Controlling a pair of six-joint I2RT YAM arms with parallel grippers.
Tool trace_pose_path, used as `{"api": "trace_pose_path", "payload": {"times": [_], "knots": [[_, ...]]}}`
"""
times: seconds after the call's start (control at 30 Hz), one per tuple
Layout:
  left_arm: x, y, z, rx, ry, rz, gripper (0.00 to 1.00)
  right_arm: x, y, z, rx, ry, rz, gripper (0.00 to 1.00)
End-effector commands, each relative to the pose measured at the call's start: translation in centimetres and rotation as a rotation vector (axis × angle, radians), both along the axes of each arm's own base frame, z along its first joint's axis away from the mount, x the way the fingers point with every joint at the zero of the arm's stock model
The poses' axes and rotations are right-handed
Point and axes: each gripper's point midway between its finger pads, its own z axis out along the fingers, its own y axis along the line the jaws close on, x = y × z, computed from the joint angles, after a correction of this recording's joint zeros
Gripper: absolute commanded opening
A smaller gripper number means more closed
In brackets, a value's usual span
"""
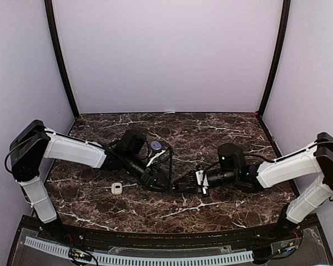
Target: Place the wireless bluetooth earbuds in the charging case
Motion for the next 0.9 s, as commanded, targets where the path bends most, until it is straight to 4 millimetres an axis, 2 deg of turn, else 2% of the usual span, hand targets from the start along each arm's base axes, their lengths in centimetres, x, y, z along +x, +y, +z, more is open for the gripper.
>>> {"api": "trace_pose_path", "payload": {"times": [0.0, 0.47, 0.87], "knots": [[0.3, -0.5, 1.1, -0.045, -0.036, -0.010, 0.53, -0.3, 0.6, 1.5, 0.050, 0.004, 0.013, 0.33], [0.2, -0.5, 1.3, -0.050, -0.029, -0.020, 0.54, -0.6, 1.0, 1.6, 0.052, 0.015, 0.048, 0.37], [0.2, -0.5, 1.3, -0.051, -0.024, -0.022, 0.56, -0.8, 1.9, 1.5, 0.048, 0.028, 0.071, 0.35]]}}
